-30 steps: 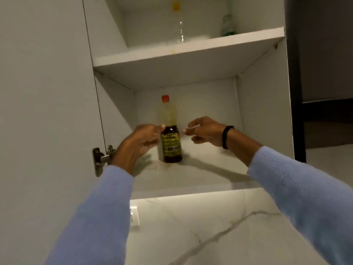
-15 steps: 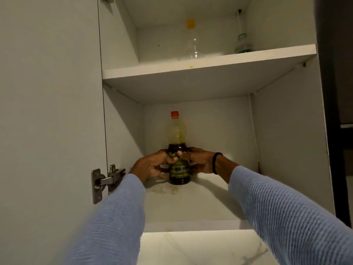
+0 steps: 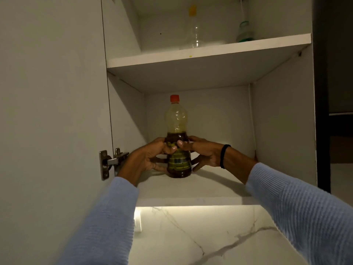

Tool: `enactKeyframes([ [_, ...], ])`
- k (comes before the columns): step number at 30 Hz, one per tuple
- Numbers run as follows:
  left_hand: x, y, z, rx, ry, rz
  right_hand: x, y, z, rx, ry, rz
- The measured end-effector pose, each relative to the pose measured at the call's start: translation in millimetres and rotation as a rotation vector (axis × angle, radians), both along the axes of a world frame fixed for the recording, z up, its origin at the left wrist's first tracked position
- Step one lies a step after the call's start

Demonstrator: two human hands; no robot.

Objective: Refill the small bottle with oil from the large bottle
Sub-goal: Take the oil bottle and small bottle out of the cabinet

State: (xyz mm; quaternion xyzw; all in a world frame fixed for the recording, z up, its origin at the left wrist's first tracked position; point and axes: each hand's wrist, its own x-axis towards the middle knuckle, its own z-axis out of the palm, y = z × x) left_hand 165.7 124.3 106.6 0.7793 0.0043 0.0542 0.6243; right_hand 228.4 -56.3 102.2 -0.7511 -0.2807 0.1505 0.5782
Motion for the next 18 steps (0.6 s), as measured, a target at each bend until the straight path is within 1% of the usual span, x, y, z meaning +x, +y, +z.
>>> enactKeyframes([
  [6,-53.0,-12.9,-19.1,-0.029,-0.150,0.092,-46.4,-18.2,-12.5,0.093,-0.065,-0.014],
  [11,-107.1,-30.1,-32.3,-0.049,-0.302,0.094,-97.8,-35.7,-19.4,0.118,-0.195,0.028],
  [15,-148.3,-42.9,-40.1,0.006,-0.412,0.098,-137.0,-48.2,-24.6,0.132,-0.301,0.034],
  [18,-172.1,-49.3,-49.0,0.058,-0.457,0.118,-163.5,-54.6,-31.7,0.148,-0.349,0.025],
])
